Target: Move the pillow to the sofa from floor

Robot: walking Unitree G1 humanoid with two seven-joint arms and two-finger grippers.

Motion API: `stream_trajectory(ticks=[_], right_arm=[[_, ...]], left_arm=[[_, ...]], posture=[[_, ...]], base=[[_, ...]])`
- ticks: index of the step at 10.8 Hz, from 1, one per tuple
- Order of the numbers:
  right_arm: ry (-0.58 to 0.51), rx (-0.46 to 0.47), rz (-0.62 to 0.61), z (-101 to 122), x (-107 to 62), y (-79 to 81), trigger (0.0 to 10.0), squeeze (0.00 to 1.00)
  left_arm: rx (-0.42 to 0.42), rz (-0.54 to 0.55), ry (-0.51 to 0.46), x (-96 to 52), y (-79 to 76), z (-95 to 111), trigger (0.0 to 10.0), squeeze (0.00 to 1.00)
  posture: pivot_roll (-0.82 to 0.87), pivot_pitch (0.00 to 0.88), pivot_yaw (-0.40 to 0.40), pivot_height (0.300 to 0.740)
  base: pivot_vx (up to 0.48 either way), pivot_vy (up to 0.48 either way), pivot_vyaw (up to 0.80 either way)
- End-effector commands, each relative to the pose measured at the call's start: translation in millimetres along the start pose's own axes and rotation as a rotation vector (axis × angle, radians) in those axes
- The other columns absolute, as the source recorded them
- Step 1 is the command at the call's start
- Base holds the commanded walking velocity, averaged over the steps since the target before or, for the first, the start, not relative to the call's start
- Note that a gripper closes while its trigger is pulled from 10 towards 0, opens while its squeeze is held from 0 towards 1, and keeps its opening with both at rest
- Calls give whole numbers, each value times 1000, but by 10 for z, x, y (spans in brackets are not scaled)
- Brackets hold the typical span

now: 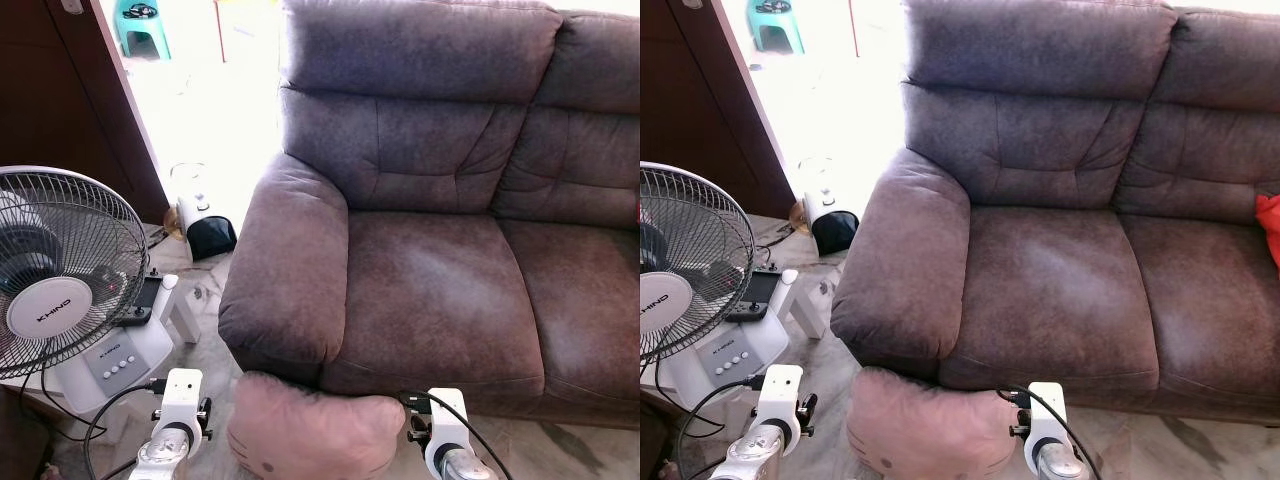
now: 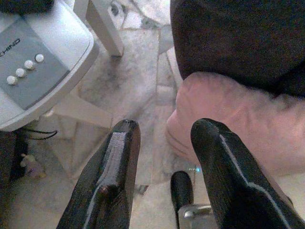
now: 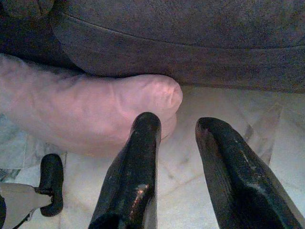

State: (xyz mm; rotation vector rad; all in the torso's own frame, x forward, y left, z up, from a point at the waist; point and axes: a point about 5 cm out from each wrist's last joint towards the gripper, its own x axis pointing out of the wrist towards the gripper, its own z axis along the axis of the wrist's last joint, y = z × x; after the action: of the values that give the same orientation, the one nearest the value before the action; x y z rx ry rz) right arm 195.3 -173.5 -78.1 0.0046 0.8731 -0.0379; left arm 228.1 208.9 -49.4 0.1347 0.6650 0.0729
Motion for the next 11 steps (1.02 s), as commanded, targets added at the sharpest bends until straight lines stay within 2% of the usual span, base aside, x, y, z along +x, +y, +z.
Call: stream_trajectory(ticks=[1,3,4,5,7,8,9,10,11], right_arm=[[-6,-3,-15,-3,-4,-30,10000,0],[-81,-2,-49,45,-16,-47,10000,0],[-178,35,-37,103,-38,-34,10000,0],[-235,30,-22,145,-53,-31,10000,0],[-306,57,-56,170,-85,-62,10000,0],[-483,47,-65,698,-79,-186,10000,0],[-654,34,-86,967,-182,-250,10000,0],[-784,38,-93,1151,-311,-256,10000,0],[-806,48,-98,1193,-333,-244,10000,0]], left_arm=[[-10,-6,11,-18,-18,-52,10000,0],[-2,4,-38,-10,-4,14,10000,0],[-15,27,-152,18,64,223,10000,0],[-8,47,-259,18,92,392,10000,0],[-15,87,-445,-55,174,631,10000,0],[-47,89,-508,-90,178,723,10000,0],[-37,60,-582,-141,110,827,10000,0],[-42,42,-674,-215,27,994,10000,0],[-36,28,-705,-228,-26,1077,10000,0]], posture=[[117,66,-61,740],[112,64,-63,740],[95,55,-61,740],[94,45,-63,740],[81,12,-74,740],[87,0,-83,740],[89,0,-85,740],[92,0,-88,740],[111,0,-85,740]], base=[[0,0,0],[0,0,0],[0,0,0],[0,0,0],[0,0,0],[0,0,0],[0,0,0],[0,0,0],[0,0,0]])
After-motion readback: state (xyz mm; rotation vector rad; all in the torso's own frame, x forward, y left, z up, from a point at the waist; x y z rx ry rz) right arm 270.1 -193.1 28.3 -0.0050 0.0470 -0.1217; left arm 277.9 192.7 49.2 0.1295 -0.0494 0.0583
